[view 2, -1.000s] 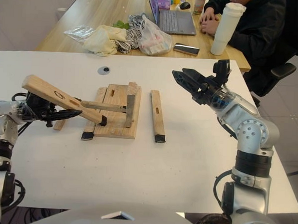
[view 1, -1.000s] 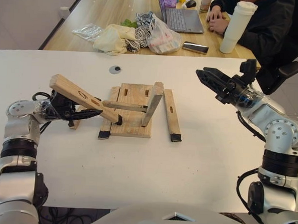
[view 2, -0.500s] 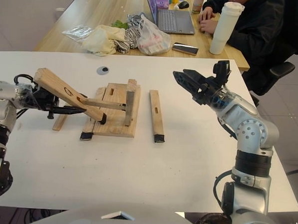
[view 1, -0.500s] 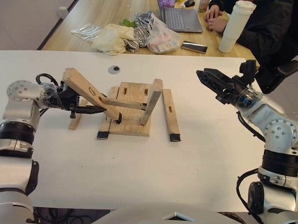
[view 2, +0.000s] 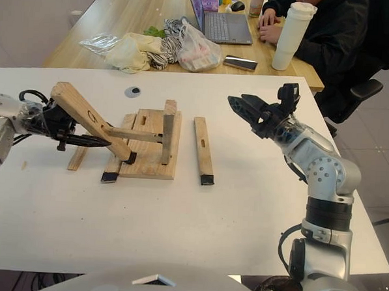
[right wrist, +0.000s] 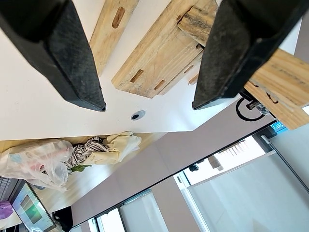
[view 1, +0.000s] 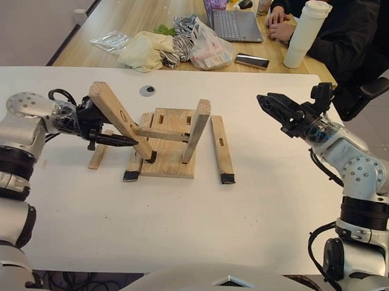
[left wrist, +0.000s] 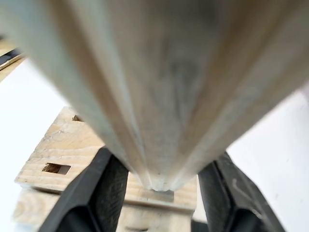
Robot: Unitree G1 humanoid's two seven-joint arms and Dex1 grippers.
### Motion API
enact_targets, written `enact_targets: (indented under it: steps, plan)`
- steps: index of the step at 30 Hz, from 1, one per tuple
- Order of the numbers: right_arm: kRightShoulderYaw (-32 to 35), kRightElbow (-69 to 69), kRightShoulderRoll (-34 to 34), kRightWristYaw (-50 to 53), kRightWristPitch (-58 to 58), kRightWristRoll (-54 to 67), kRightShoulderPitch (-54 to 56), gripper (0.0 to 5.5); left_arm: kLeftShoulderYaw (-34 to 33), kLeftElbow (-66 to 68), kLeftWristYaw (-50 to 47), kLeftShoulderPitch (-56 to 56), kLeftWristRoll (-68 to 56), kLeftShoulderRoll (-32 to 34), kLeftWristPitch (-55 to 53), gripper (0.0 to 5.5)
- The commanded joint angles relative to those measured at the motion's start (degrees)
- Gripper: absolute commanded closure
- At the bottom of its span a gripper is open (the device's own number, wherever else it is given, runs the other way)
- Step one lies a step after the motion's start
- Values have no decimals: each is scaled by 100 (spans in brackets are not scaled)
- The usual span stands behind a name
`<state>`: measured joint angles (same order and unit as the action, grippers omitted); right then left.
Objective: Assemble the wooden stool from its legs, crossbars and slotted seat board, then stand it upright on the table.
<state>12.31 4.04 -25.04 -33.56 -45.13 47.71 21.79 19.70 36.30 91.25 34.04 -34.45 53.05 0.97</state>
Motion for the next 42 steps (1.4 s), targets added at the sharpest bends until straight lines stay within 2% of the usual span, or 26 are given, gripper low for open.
enact_targets:
  steps: [1,5,7,12,19,22,24,27,33,38,42]
  plan:
    - [-20,6,90,-4,33,-54,-66,221,165,676,61,-689,891,-467,637,351]
    - [-84,-120,80,-70,48,-103,-12,221,124,1355,-108,-750,1515,-603,1862,351]
    - [-99,-127,87,-73,51,-102,-19,221,127,1510,-53,-667,1609,-638,2004,351]
    - [-122,-122,132,-39,111,-122,-101,221,678,806,123,-532,1375,-287,1104,351]
    - [-48,-22,209,101,258,-179,-160,221,794,301,122,-254,1212,-226,481,351]
    - [583,698,654,1239,614,270,638,221,710,280,114,-309,1385,-332,511,351]
    - [551,1581,756,1849,596,450,1277,221,699,190,-32,-485,1540,-411,558,351]
    - [-244,2737,727,2379,266,113,1850,221,748,-1,-649,-727,1791,-647,567,351]
    - [-2164,3913,277,2408,156,-1243,1557,221,1021,-593,-1503,-990,2077,-992,82,351]
    - [-3572,3481,-75,2233,226,-2584,1314,221,1200,-792,-1768,-1004,2347,-1051,-249,351]
    - [-5042,2326,-139,2439,96,-4042,1391,221,1283,-863,-1990,-936,2434,-1181,-542,351]
